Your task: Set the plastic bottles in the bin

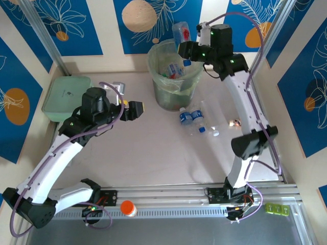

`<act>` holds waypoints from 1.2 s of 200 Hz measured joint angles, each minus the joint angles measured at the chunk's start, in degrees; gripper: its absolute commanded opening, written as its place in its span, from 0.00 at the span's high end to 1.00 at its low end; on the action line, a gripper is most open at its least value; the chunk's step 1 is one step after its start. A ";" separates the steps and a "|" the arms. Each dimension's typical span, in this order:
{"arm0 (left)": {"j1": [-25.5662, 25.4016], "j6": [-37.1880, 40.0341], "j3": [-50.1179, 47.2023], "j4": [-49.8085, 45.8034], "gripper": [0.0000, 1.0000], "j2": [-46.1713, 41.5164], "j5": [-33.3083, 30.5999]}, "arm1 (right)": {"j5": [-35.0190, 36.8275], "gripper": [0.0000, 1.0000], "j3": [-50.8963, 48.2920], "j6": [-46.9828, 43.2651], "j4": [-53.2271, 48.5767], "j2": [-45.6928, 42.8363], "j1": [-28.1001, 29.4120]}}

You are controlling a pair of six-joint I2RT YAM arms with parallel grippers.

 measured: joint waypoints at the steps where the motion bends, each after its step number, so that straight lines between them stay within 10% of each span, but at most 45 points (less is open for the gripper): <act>1: 0.00 0.04 -0.04 0.00 0.09 0.00 0.00 | 0.13 0.48 0.35 -0.07 -0.17 0.57 -0.09; 77: 0.00 0.76 -3.72 0.63 0.08 1.31 0.00 | 4.46 0.48 21.14 -1.42 -13.35 24.52 -2.36; 150: 0.00 0.74 -4.07 1.75 0.06 1.31 -0.07 | 11.23 0.23 20.57 -5.01 -16.59 24.70 -0.63; 240: 0.00 0.74 -4.07 1.66 0.05 1.31 -2.03 | 11.56 0.21 22.25 -5.40 -17.49 20.87 -0.22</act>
